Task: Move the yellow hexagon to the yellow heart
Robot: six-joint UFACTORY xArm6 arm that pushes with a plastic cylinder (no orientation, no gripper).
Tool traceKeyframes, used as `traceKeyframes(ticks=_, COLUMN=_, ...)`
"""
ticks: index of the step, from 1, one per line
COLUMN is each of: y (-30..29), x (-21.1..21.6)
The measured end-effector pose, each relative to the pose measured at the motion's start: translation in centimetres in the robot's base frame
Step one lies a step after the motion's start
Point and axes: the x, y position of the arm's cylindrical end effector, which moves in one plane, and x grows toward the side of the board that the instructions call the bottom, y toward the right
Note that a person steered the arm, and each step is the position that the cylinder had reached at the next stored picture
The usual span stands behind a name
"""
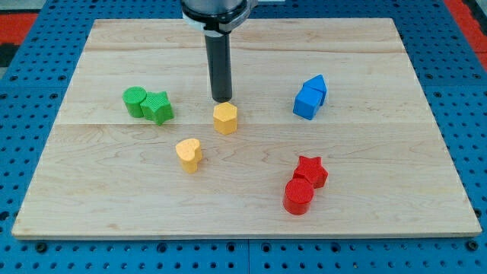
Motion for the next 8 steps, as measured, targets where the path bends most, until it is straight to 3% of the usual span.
traceKeyframes(ticks=2, y=3.3, x=0.5)
traceKeyframes(ticks=6, y=1.8, x=6.2)
traceKeyframes(ticks=8, y=1.0, x=4.6)
